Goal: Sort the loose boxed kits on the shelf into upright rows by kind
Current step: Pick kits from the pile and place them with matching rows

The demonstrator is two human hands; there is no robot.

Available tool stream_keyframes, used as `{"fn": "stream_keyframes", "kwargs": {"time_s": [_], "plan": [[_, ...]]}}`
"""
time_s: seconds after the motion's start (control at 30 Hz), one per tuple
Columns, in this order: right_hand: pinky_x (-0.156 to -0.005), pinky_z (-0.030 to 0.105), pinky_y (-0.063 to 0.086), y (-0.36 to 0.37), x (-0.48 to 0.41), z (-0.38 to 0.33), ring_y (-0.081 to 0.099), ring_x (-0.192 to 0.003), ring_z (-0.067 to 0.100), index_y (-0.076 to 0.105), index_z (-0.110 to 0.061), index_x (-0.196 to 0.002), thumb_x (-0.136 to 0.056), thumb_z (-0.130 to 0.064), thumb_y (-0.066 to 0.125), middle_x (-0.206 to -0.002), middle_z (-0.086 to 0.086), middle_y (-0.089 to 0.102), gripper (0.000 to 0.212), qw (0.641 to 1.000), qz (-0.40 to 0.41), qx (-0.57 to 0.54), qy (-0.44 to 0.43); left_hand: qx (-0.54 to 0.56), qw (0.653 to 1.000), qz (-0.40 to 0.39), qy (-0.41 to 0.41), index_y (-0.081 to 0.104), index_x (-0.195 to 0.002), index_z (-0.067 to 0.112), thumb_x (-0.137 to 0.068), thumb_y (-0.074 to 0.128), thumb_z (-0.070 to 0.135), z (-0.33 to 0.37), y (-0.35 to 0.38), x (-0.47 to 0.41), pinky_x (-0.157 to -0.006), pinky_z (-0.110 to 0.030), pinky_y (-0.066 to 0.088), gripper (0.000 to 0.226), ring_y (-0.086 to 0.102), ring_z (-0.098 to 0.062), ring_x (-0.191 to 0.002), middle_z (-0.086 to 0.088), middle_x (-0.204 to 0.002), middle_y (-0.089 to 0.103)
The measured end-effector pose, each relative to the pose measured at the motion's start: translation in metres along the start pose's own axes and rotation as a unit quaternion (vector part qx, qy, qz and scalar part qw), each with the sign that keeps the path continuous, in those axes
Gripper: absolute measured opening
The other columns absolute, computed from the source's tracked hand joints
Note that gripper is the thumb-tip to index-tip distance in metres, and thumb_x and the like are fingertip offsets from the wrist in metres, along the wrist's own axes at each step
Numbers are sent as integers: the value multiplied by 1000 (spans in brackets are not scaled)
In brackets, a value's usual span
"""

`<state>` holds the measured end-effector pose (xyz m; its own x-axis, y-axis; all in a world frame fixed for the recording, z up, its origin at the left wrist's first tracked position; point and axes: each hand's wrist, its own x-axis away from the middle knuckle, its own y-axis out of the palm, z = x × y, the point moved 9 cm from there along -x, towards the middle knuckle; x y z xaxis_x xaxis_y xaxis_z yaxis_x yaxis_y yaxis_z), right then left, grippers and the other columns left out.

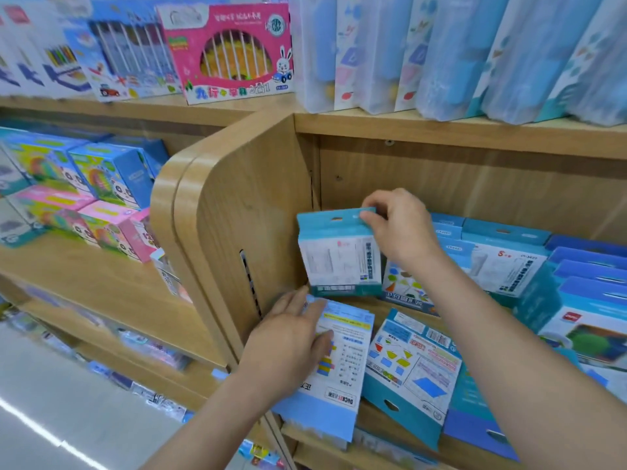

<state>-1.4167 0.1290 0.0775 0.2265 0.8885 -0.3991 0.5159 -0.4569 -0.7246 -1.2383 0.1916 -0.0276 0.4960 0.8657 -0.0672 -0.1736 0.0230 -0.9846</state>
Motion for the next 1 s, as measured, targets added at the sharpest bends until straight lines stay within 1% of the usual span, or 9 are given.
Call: {"fn": "stream_keyframes", "kwargs": {"time_s": [0.13,0.2,0.37,0.53,0.7,0.77,0.83,0.9,1.0], "plan": [[-70,43,57,-14,-7,18,66,-83,19,56,-25,-77,-91,-26,58,-90,2,68,14,985,8,-157,70,139,986,94,-15,14,-149,29,-95,46,42,-5,-27,-4,-112,-26,28,64,24,-14,-141,8,-158,10],[-66,44,59,-19,-4,23,69,-82,22,55,-23,-80,-93,-24,57,-95,9,69,13,972,3,-212,102,184,974,132,-22,13,-149,30,-93,51,39,-6,-39,-4,-111,-18,20,68,24,-11,-140,8,-157,14],[-57,31,56,-28,6,25,69,-76,16,55,-17,-86,-95,-19,54,-89,7,70,10,962,-12,-249,115,236,951,198,-26,12,-150,25,-90,58,35,-6,-63,-5,-109,-16,19,76,21,-5,-140,6,-155,23],[-55,26,53,-38,25,20,66,-62,9,54,-16,-82,-96,-14,52,-69,0,71,15,930,-72,-345,108,380,911,152,-59,17,-147,33,-88,60,39,-6,-70,-12,-96,-36,48,73,52,-2,-119,17,-133,52],[-55,26,56,-74,45,23,62,-60,14,56,-15,-84,-96,-15,51,-65,0,67,13,909,-118,-391,86,497,864,83,-3,56,-117,26,-83,61,35,22,-81,-17,-74,-19,53,35,65,1,-93,19,-103,69],[-61,26,54,-94,55,27,64,-70,17,60,-20,-91,-91,-32,58,-79,0,70,12,907,-170,-381,67,496,866,58,18,55,-111,26,-79,61,41,41,-80,-17,-74,-22,54,37,65,0,-93,18,-102,69],[-72,27,54,-111,67,32,68,-82,16,62,-26,-105,-76,-41,74,-96,0,73,34,923,-244,-295,38,487,872,29,45,53,-111,27,-76,58,49,67,-76,-17,-76,-29,56,42,65,-2,-94,16,-103,69],[-84,36,55,-123,80,40,69,-94,18,63,-24,-110,-71,-28,80,-102,0,73,43,934,-286,-210,28,443,893,16,77,52,-112,28,-78,53,54,93,-72,-20,-75,-33,56,42,64,1,-92,17,-102,68],[-87,46,54,-148,87,57,70,-91,19,66,-20,-103,-72,-15,79,-96,-2,74,34,955,-258,-142,36,378,918,0,122,50,-114,28,-86,45,57,128,-60,-32,-76,-35,54,41,63,1,-91,17,-104,67]]}}
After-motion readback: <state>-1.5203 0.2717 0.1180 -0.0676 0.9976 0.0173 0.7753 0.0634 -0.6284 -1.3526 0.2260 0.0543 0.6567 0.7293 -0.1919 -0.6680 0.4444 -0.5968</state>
